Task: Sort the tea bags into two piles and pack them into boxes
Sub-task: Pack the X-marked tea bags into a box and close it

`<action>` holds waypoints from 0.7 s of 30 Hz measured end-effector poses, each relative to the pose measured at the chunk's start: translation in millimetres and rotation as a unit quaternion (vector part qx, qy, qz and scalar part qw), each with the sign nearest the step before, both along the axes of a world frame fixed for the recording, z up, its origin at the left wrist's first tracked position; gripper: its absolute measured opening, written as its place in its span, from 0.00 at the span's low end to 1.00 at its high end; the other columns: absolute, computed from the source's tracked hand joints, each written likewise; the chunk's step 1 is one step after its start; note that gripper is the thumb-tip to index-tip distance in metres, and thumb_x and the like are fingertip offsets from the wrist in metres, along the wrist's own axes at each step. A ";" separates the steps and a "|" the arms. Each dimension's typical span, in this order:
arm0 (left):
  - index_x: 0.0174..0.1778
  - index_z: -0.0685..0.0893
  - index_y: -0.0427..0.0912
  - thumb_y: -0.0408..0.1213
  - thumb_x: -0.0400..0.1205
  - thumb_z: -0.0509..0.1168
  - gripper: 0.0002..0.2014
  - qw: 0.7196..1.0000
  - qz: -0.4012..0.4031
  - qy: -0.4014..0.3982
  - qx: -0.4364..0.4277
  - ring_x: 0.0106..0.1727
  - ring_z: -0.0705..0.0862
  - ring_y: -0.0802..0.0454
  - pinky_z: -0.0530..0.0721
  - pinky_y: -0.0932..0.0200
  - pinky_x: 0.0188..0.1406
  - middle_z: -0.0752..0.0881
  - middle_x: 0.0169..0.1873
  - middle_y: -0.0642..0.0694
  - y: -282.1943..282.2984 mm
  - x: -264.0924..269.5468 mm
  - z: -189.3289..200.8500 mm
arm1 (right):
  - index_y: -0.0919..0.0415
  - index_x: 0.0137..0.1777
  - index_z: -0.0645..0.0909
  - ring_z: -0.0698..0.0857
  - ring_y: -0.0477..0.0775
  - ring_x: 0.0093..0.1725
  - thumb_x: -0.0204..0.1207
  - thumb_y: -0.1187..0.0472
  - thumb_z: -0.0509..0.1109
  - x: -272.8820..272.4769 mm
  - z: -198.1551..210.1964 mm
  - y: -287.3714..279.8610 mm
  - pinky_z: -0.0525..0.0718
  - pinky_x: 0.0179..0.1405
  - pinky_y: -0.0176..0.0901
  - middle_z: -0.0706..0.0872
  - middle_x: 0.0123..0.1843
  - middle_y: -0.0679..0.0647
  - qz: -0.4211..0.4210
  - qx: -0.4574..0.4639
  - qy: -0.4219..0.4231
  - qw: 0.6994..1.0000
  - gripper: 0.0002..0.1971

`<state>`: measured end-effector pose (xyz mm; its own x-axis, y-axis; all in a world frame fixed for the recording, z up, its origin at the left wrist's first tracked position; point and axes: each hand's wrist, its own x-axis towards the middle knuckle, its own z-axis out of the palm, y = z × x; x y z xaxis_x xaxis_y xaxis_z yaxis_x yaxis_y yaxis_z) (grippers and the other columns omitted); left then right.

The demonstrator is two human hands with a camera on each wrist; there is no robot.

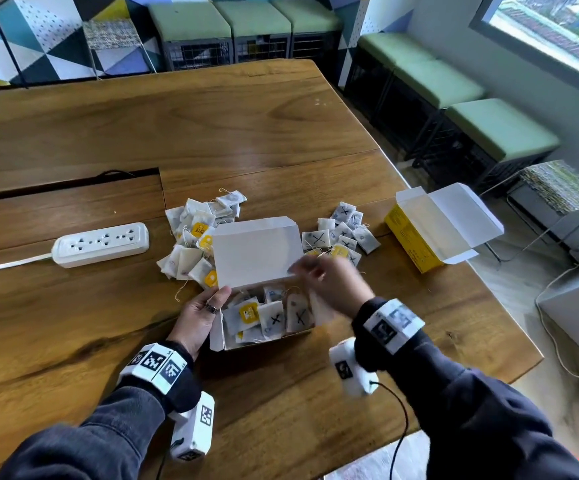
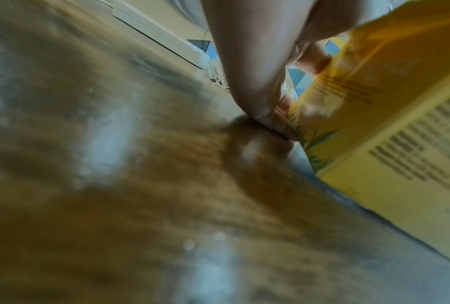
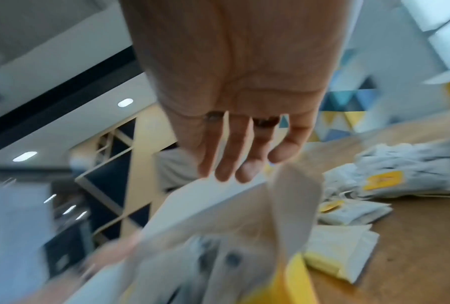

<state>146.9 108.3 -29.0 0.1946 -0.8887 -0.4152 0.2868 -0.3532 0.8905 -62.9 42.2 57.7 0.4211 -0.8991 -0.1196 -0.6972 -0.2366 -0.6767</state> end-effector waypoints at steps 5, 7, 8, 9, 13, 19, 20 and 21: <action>0.48 0.85 0.45 0.37 0.81 0.63 0.06 1.000 0.008 0.015 -0.002 0.45 0.87 0.57 0.84 0.71 0.40 0.91 0.35 0.59 -1.0 0.2 -1.2 | 0.59 0.59 0.80 0.79 0.60 0.62 0.75 0.57 0.69 -57.4 -45.6 -78.5 0.77 0.66 0.53 0.82 0.60 0.59 -0.299 0.009 0.052 0.953 0.14; 0.48 0.86 0.45 0.45 0.76 0.68 0.09 1.000 0.003 0.027 -0.009 0.49 0.87 0.52 0.84 0.65 0.49 0.91 0.38 0.57 -0.3 0.4 -1.6 | 0.57 0.69 0.73 0.71 0.63 0.70 0.72 0.53 0.73 -63.2 -62.3 -91.8 0.67 0.73 0.52 0.75 0.68 0.59 -0.258 0.046 0.115 0.958 0.26; 0.48 0.86 0.46 0.53 0.68 0.73 0.18 0.999 -0.003 0.031 -0.019 0.49 0.88 0.53 0.84 0.64 0.51 0.92 0.40 0.56 0.2 1.6 -3.0 | 0.56 0.72 0.69 0.68 0.62 0.72 0.70 0.52 0.75 -62.5 -66.5 -94.5 0.64 0.74 0.50 0.73 0.71 0.58 -0.221 0.054 0.143 0.963 0.31; 0.48 0.87 0.46 0.61 0.59 0.77 0.28 0.999 -0.009 0.030 -0.022 0.48 0.88 0.55 0.85 0.64 0.51 0.92 0.42 0.55 0.0 2.3 -3.2 | 0.55 0.73 0.69 0.67 0.62 0.73 0.69 0.50 0.77 -61.9 -69.1 -95.8 0.63 0.74 0.49 0.72 0.72 0.58 -0.193 0.055 0.163 0.966 0.34; 0.47 0.86 0.47 0.51 0.72 0.72 0.13 0.999 0.001 0.030 -0.017 0.49 0.87 0.53 0.82 0.60 0.57 0.91 0.38 0.58 -1.9 3.2 -7.6 | 0.63 0.67 0.73 0.78 0.60 0.65 0.68 0.54 0.78 -61.0 -69.4 -92.8 0.77 0.60 0.45 0.81 0.63 0.57 -0.180 0.056 0.182 0.965 0.30; 0.45 0.86 0.48 0.56 0.66 0.75 0.19 0.999 -0.008 0.037 -0.025 0.45 0.88 0.56 0.84 0.71 0.41 0.92 0.39 0.56 -0.8 0.8 -0.3 | 0.63 0.44 0.80 0.83 0.57 0.48 0.71 0.51 0.76 -81.5 -63.0 -100.6 0.76 0.40 0.41 0.85 0.43 0.56 -0.273 0.093 0.059 0.956 0.15; 0.45 0.86 0.48 0.57 0.64 0.75 0.21 0.999 -0.004 0.038 -0.022 0.46 0.88 0.56 0.84 0.69 0.43 0.91 0.43 0.53 -1.6 1.0 -1.8 | 0.64 0.49 0.82 0.83 0.59 0.52 0.70 0.49 0.76 -85.4 -62.4 -107.7 0.78 0.46 0.45 0.86 0.49 0.59 -0.294 0.084 0.059 0.950 0.18; 0.46 0.86 0.48 0.55 0.66 0.75 0.19 0.999 -0.001 0.038 -0.019 0.48 0.88 0.54 0.84 0.67 0.46 0.91 0.46 0.51 -2.0 1.3 -1.9 | 0.65 0.53 0.83 0.81 0.61 0.57 0.69 0.46 0.76 -89.0 -62.3 -114.9 0.78 0.54 0.49 0.85 0.55 0.61 -0.308 0.076 0.082 0.945 0.23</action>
